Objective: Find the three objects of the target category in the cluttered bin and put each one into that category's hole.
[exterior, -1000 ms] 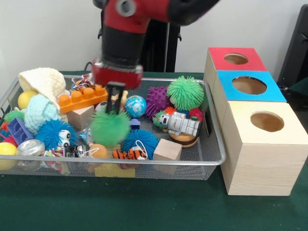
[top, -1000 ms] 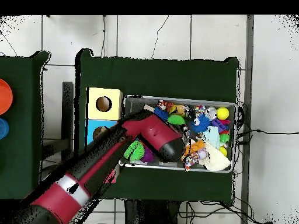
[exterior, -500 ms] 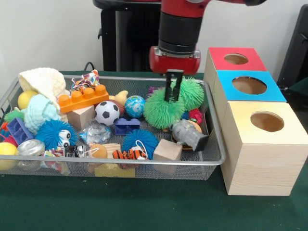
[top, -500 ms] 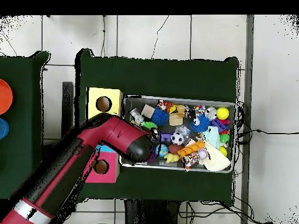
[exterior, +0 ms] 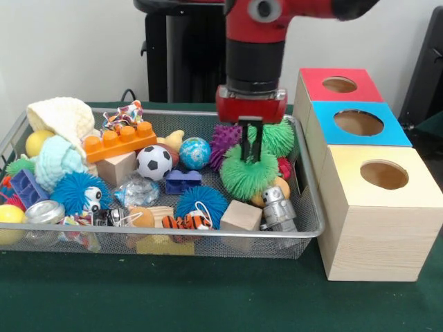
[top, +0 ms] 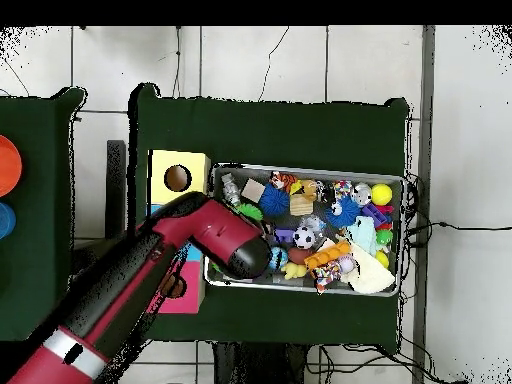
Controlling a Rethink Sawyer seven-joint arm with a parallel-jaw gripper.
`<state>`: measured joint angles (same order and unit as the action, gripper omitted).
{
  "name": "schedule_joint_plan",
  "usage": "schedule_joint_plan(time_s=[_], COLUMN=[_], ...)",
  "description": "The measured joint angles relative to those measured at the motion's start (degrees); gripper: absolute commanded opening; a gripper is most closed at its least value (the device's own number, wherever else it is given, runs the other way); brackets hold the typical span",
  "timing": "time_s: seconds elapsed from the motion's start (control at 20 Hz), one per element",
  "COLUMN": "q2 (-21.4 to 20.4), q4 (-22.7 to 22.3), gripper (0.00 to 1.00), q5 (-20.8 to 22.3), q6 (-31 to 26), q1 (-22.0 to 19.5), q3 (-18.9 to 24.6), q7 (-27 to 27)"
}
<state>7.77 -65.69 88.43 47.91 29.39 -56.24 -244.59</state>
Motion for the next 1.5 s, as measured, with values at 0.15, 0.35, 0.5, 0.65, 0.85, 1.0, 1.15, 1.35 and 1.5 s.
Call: schedule_joint_plan(time_s=[0.15,0.35,0.5,0.65,0.85,1.0,1.15,1.35,1.5], q2=[0.00,0.08,0.14,0.17,0.17,0.12,0.08,0.01,-0.12], q4=[-0.02,-0.02,-0.02,-0.02,-0.02,-0.02,-0.02,-0.02,-0.02], gripper=[1.00,1.00,1.00,1.00,1.00,1.00,1.00,1.00,1.00], q5=[-3.96,-5.45,-5.56,-5.18,-5.17,-5.15,-5.15,-4.74,-3.91], q6=[-4.07,-7.15,-8.54,-8.79,-8.79,-8.79,-8.79,-8.79,-8.79], q1=[-4.60,-6.78,-7.45,-7.41,-7.34,-7.32,-7.31,-7.26,-7.26], q3=[2.46,3.77,4.31,4.36,4.36,4.36,4.35,4.36,4.36], q7=[0.46,0.75,0.76,0.76,0.76,0.76,0.76,0.76,0.76])
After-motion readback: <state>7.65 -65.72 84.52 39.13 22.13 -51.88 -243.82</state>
